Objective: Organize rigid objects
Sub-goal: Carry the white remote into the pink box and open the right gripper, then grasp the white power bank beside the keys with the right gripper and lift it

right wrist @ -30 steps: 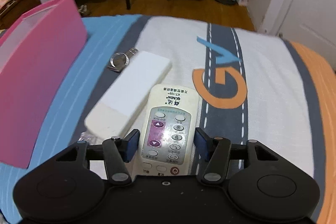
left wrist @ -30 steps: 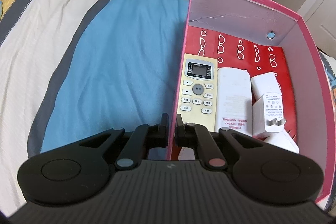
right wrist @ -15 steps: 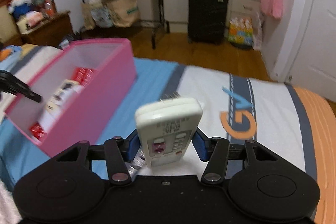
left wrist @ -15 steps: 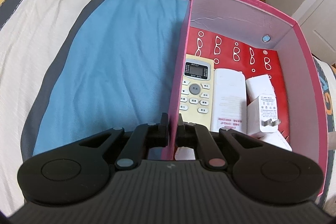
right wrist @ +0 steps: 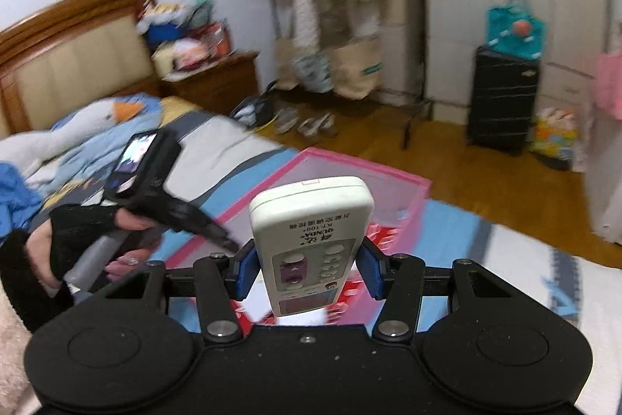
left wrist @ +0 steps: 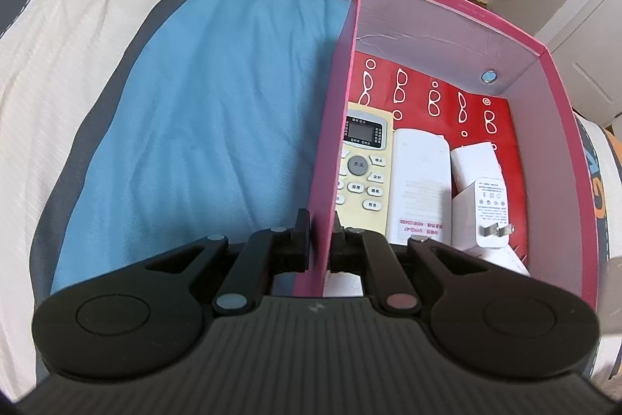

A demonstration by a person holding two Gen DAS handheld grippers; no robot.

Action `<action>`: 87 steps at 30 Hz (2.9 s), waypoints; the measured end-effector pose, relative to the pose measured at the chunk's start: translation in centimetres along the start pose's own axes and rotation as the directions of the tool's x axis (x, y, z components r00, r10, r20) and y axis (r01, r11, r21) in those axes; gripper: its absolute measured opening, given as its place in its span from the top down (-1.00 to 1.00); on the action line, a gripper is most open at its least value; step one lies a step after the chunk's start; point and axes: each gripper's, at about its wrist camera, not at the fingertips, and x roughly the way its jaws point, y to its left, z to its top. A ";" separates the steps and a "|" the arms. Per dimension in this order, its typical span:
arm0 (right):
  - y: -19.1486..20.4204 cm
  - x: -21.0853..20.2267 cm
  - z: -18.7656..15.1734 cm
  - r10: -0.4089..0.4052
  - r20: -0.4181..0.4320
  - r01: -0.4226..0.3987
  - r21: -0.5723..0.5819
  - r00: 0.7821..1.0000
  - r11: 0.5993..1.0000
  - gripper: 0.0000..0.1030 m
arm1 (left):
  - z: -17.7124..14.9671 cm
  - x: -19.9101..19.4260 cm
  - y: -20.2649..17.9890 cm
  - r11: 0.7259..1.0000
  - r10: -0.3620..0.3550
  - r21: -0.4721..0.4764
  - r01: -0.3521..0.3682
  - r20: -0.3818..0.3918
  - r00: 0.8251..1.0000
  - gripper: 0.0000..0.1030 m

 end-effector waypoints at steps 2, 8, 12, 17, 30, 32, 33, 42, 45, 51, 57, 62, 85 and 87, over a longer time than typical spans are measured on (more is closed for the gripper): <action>1.0 1.8 0.3 0.010 -0.060 -0.011 -0.014 0.998 1.000 -0.14 | 0.0 0.0 0.1 1.000 -0.007 -0.005 0.007 -0.002 1.000 0.86; 1.9 7.6 0.8 0.092 -0.247 -0.078 0.063 0.965 0.995 -0.14 | 0.1 0.1 0.3 1.000 -0.016 -0.008 0.016 -0.002 1.000 0.85; 1.5 11.9 0.4 0.093 -0.306 -0.039 0.178 0.947 0.983 -0.14 | 0.1 0.1 0.5 1.000 -0.028 -0.013 0.027 -0.003 1.000 0.83; 1.1 15.6 0.4 0.071 -0.313 0.018 0.273 0.947 0.962 -0.14 | 0.1 0.1 0.7 0.999 -0.040 -0.019 0.040 -0.004 0.999 0.82; 1.9 19.6 2.8 -0.104 -0.348 0.189 0.220 0.932 0.957 -0.16 | 0.2 0.2 0.8 0.998 -0.062 -0.030 0.061 -0.007 0.998 0.80; 1.7 20.1 2.9 -0.140 -0.336 0.220 0.215 0.932 0.952 -0.20 | 0.2 0.2 0.9 0.998 -0.063 -0.030 0.063 -0.006 0.998 0.80; 1.7 20.2 2.9 -0.156 -0.331 0.233 0.207 0.931 0.950 -0.21 | 0.2 0.1 0.8 0.998 -0.064 -0.030 0.063 -0.006 0.998 0.80; 0.1 12.9 3.6 -0.115 -0.181 0.148 0.186 0.977 0.971 -0.23 | 0.2 0.3 0.9 0.998 -0.063 -0.031 0.063 -0.007 0.998 0.79; -1.0 8.8 4.1 -0.106 -0.132 0.125 0.150 0.986 0.981 -0.23 | 0.3 0.3 0.9 0.998 -0.059 -0.032 0.059 -0.008 0.998 0.80; -5.0 3.1 3.5 -0.104 -0.106 0.117 0.121 0.989 0.986 -0.27 | 0.2 0.2 0.6 0.998 -0.046 -0.031 0.046 -0.007 0.999 0.80; -10.5 2.3 0.1 -0.097 -0.158 0.130 0.209 0.983 0.969 -0.27 | 0.2 0.1 0.3 0.999 -0.028 -0.026 0.027 -0.008 1.000 0.81; -15.0 4.8 -4.5 -0.073 -0.229 0.155 0.363 0.971 0.919 -0.27 | 0.2 0.0 0.1 1.000 -0.015 -0.014 0.015 -0.007 1.000 0.82; -23.4 8.9 -12.9 0.106 -0.124 0.026 0.761 0.987 0.648 0.59 | 0.1 -0.2 0.0 1.000 -0.006 -0.013 0.006 -0.003 1.000 0.85; -22.1 8.8 -12.2 0.118 -0.130 0.015 0.735 0.984 0.678 0.59 | 0.1 -0.2 0.0 1.000 -0.005 -0.012 0.005 -0.003 1.000 0.85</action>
